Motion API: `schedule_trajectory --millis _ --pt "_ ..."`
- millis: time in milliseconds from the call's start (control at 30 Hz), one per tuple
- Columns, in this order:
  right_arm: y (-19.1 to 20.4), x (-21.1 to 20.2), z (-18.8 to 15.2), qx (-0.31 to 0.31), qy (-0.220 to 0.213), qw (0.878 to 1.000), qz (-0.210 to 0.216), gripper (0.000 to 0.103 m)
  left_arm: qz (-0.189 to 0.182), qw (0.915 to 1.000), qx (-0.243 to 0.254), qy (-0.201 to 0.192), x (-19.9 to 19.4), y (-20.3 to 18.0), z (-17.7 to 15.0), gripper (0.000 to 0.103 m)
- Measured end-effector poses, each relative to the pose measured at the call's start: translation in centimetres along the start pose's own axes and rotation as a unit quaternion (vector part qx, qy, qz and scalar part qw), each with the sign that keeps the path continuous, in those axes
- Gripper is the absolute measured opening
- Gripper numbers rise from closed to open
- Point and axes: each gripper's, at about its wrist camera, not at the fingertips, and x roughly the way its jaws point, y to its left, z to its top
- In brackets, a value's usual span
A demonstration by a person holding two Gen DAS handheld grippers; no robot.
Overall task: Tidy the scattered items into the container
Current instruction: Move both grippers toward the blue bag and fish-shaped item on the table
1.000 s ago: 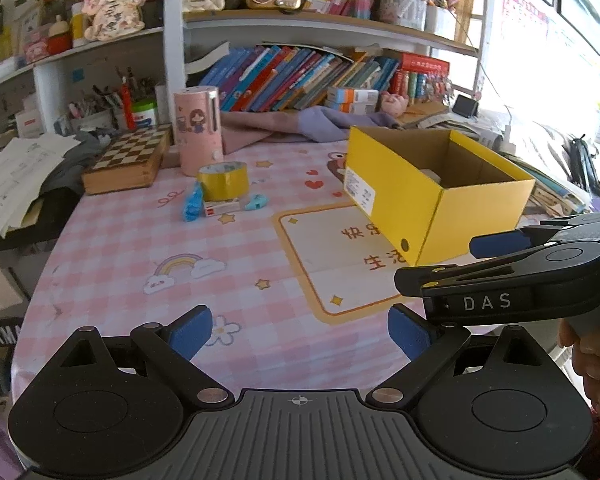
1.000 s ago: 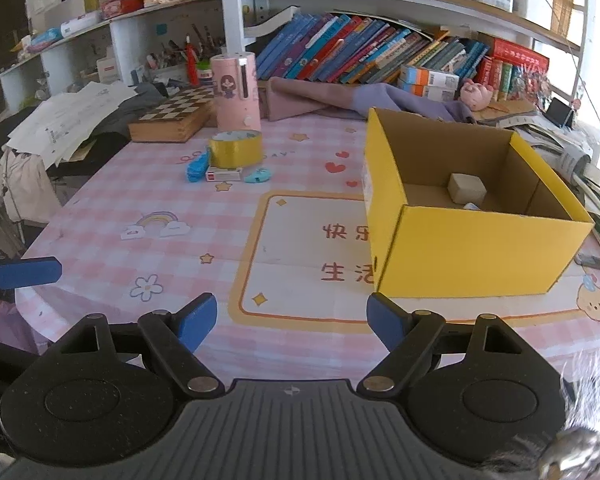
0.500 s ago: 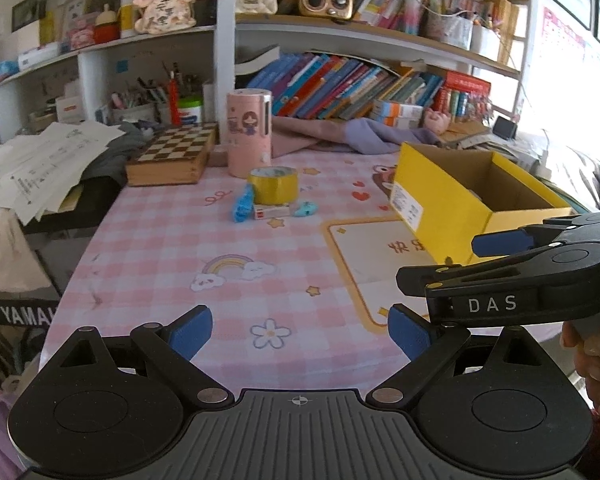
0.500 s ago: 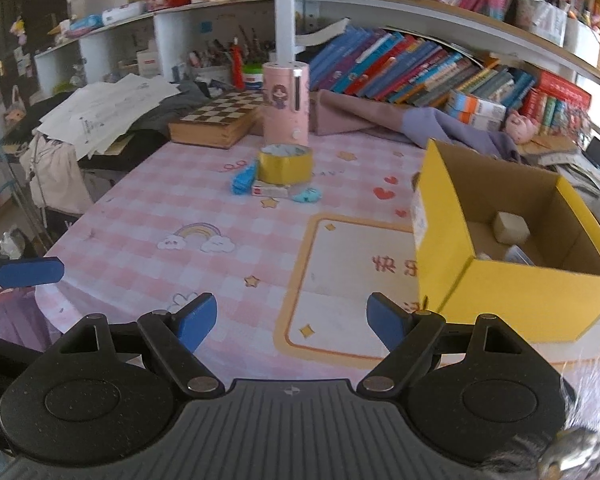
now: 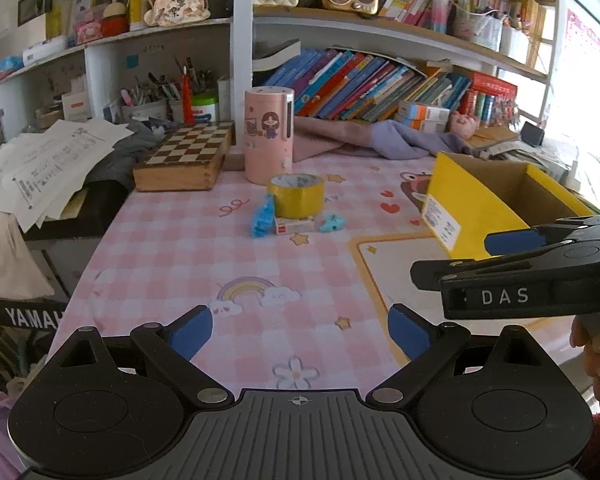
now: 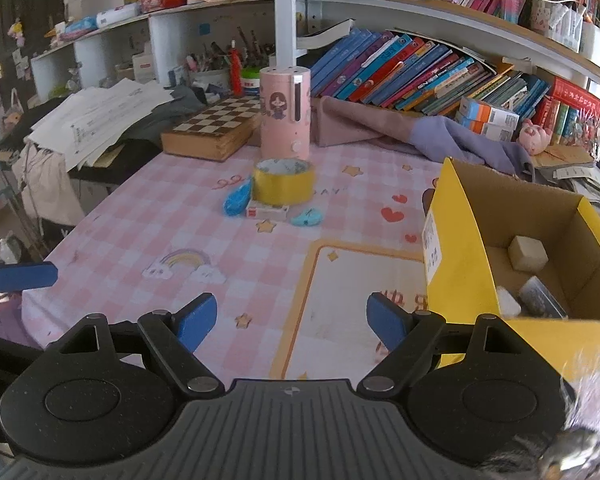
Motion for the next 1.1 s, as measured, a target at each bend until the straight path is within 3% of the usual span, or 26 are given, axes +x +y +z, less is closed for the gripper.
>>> schedule_trajectory --millis 400,667,1100 --pt "-2.5 6.1 4.1 0.017 0.023 1.000 0.000 0.080 0.006 0.9999 -0.007 0.011 5.5 0.7 3.4 0.096" --pt "-3.2 10.0 5.3 0.027 0.049 0.998 0.010 0.079 0.017 0.9994 -0.001 0.030 8.4 1.7 4.8 0.096" --pt "-3.6 14.1 7.3 0.029 0.067 0.997 0.006 0.079 0.013 0.9996 -0.001 0.026 12.6 3.2 7.5 0.096"
